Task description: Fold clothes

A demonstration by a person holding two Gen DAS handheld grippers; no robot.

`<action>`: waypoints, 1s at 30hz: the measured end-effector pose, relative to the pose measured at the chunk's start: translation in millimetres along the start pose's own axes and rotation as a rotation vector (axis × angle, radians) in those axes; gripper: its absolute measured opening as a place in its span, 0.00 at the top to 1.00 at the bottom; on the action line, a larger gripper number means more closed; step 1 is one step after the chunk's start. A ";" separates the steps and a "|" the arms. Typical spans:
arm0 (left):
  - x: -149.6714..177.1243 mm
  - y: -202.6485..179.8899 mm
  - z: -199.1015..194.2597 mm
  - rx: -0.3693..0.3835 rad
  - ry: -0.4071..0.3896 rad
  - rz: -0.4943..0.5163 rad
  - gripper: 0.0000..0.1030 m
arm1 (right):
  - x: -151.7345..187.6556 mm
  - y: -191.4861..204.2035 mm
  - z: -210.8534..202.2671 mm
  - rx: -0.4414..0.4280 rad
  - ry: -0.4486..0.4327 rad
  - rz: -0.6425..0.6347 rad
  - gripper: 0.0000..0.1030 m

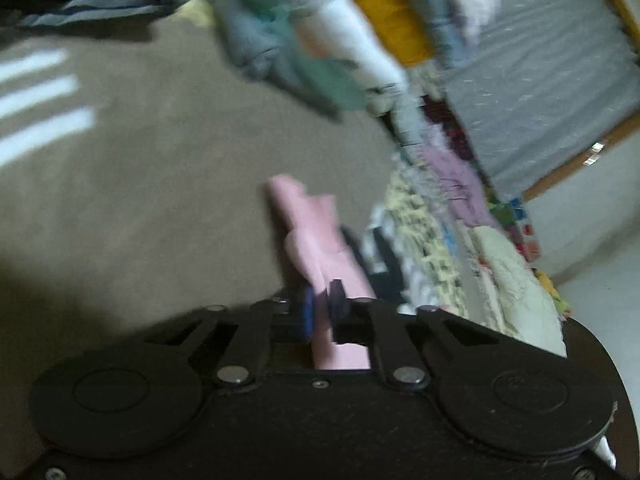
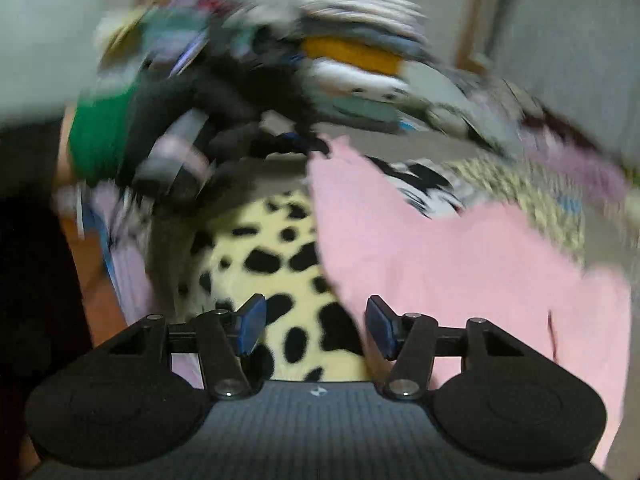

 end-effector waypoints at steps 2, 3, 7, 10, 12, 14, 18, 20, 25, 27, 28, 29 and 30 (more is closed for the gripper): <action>-1.0 -21.9 -3.9 0.023 -0.028 0.076 0.98 | -5.0 -27.2 -14.4 -0.037 -0.046 0.198 0.44; 0.2 -35.9 -6.3 0.035 -0.042 0.123 0.98 | -6.5 -41.4 -21.6 -0.052 -0.072 0.293 0.43; 18.2 -90.9 -8.3 0.109 -0.061 0.255 0.98 | -4.9 -93.1 -50.1 -0.105 -0.180 0.597 0.41; 49.1 -136.9 -6.5 0.134 -0.060 0.432 0.98 | 4.0 -126.9 -65.3 -0.133 -0.247 0.769 0.40; 75.1 -166.4 -3.5 0.153 -0.047 0.553 0.98 | 12.2 -149.1 -75.1 -0.140 -0.292 0.867 0.40; 102.3 -187.7 0.5 0.168 -0.030 0.651 0.98 | 24.8 -169.6 -84.4 -0.130 -0.335 0.954 0.39; 150.7 -221.5 12.3 0.200 0.006 0.812 0.98 | 55.1 -201.7 -100.6 -0.099 -0.401 1.089 0.38; 172.0 -235.6 18.4 0.219 0.024 0.883 0.98 | 70.7 -214.0 -107.7 -0.087 -0.426 1.143 0.38; 223.8 -255.9 32.5 0.253 0.073 1.097 0.98 | 99.9 -233.7 -114.4 -0.085 -0.459 1.244 0.37; 248.1 -262.8 32.8 0.271 0.085 1.200 0.98 | 108.6 -239.5 -114.6 -0.088 -0.464 1.271 0.37; 259.3 -265.9 32.6 0.281 0.087 1.250 0.98 | 110.8 -242.6 -113.4 -0.089 -0.463 1.278 0.37; 270.7 -268.7 32.3 0.292 0.090 1.301 0.99 | 113.0 -245.8 -112.3 -0.090 -0.462 1.286 0.37; 282.9 -270.3 31.8 0.303 0.096 1.353 0.99 | 115.0 -247.2 -112.2 -0.091 -0.464 1.290 0.36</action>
Point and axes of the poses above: each gripper's, at about its wrist camera, not at the fingertips, and z roughly the way its jaws point, y to its left, x to its underside, the point moved 7 cm from there along z, roughly the way its jaws point, and after that the axes turned 2 degrees about z, right-handed, at the moved point
